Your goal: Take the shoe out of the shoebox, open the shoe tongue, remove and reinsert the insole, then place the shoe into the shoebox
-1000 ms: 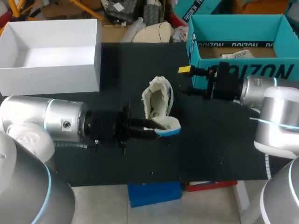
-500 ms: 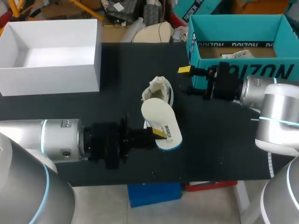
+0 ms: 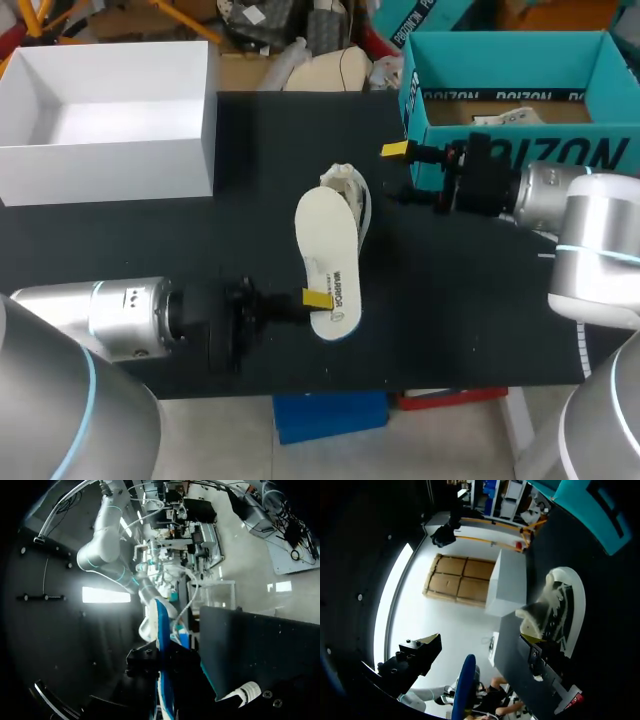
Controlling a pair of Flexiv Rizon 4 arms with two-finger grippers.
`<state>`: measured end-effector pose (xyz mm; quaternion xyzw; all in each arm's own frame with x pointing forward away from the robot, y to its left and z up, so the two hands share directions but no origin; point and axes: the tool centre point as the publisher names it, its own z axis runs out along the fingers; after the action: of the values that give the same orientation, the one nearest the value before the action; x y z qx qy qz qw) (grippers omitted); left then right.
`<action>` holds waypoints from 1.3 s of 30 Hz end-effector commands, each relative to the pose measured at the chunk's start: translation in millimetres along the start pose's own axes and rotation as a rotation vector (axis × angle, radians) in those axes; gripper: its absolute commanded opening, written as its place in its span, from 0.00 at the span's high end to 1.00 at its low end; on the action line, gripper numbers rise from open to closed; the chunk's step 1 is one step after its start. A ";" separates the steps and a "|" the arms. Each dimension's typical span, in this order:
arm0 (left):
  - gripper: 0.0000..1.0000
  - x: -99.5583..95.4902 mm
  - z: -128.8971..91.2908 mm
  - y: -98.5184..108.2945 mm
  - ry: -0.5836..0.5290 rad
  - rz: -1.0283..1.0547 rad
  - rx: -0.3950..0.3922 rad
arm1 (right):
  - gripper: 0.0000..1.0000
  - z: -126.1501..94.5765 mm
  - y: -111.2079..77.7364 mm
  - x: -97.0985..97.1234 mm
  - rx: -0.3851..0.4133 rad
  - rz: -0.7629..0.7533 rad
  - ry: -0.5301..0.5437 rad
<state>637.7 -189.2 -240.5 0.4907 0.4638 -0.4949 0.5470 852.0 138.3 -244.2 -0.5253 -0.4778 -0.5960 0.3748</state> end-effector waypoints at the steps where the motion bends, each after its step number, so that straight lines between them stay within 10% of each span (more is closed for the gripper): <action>1: 1.00 15.0 9.7 24.1 0.046 0.028 0.149 | 0.00 1.3 -0.8 0.3 -0.003 0.000 -0.003; 12: 1.00 50.0 6.7 69.2 0.159 0.042 0.138 | 0.00 1.3 -0.8 0.3 -0.003 0.000 -0.003; 24: 1.00 47.3 7.1 116.6 0.172 0.110 0.230 | 0.00 1.3 -0.8 0.3 -0.003 0.000 -0.003; 39: 1.00 48.7 6.3 131.2 0.203 0.141 0.194 | 0.00 1.3 -0.8 0.3 -0.003 0.000 -0.003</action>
<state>771.9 -195.9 -278.4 0.6183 0.4315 -0.4457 0.4825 852.1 138.9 -244.4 -0.5256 -0.4778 -0.5959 0.3746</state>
